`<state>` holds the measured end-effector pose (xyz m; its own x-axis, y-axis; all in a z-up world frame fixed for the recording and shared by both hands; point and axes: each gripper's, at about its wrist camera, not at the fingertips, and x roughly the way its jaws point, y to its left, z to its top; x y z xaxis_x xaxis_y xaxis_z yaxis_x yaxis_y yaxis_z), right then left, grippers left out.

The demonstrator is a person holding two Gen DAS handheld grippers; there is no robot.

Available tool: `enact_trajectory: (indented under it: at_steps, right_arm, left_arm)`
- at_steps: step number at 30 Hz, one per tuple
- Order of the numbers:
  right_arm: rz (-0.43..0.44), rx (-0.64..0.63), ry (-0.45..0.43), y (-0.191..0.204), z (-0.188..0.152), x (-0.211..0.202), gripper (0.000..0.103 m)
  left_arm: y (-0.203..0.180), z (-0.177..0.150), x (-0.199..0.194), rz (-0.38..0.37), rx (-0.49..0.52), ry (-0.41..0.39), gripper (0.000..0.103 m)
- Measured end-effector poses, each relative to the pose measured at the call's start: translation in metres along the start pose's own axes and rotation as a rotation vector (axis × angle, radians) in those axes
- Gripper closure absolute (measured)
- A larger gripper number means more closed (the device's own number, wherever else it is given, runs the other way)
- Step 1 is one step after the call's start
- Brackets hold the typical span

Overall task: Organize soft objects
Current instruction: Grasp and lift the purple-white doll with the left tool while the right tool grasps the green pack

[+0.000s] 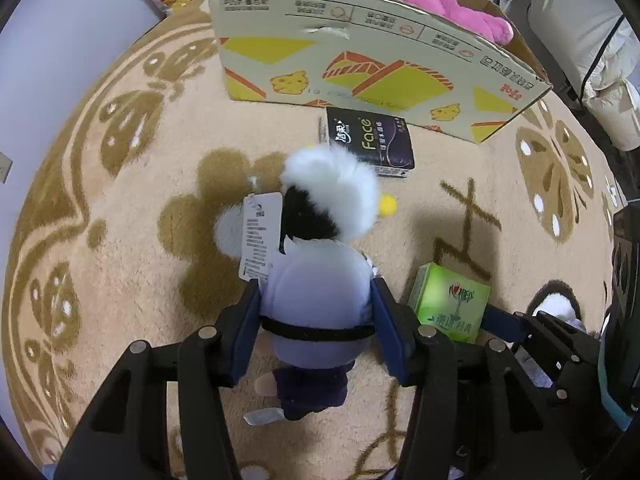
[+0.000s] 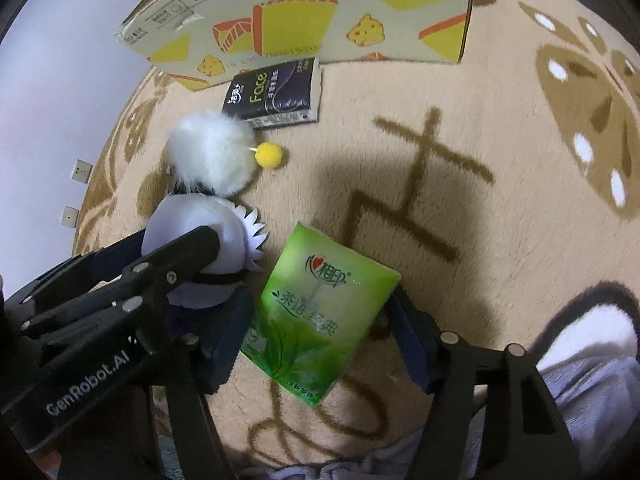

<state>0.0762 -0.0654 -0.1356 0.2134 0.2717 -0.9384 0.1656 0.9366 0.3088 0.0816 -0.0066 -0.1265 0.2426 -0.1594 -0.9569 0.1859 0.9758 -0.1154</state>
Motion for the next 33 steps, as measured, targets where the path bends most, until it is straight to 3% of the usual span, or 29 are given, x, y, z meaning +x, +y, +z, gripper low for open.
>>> enact_trajectory:
  at_steps: [6, 9, 11, 15, 27, 31, 33]
  right_arm:
    - [-0.031, -0.024, -0.023, 0.002, 0.004, 0.0, 0.033]
    - [-0.038, -0.029, -0.023, 0.002, 0.004, 0.0, 0.033]
    - [-0.047, -0.039, -0.029, 0.004, 0.004, -0.001, 0.033]
    - [-0.059, -0.056, -0.059, 0.006, 0.004, -0.005, 0.034]
    - [-0.009, -0.087, -0.192, 0.005, 0.012, -0.034, 0.038]
    - [-0.004, -0.08, -0.195, 0.002, 0.013, -0.036, 0.038]
    - [0.002, -0.076, -0.189, -0.001, 0.013, -0.036, 0.038]
  left_arm:
    - [0.007, -0.001, 0.001, -0.028, -0.034, 0.03, 0.043]
    - [0.008, -0.003, 0.001, -0.028, -0.035, 0.034, 0.044]
    - [0.007, -0.003, -0.002, -0.027, -0.028, 0.028, 0.05]
    - [0.003, -0.005, -0.015, 0.018, -0.001, -0.03, 0.054]
    - [0.011, -0.002, -0.052, 0.103, -0.007, -0.188, 0.054]
    - [0.017, -0.002, -0.037, 0.083, -0.033, -0.111, 0.053]
    - [0.016, -0.003, -0.034, 0.117, -0.027, -0.112, 0.053]
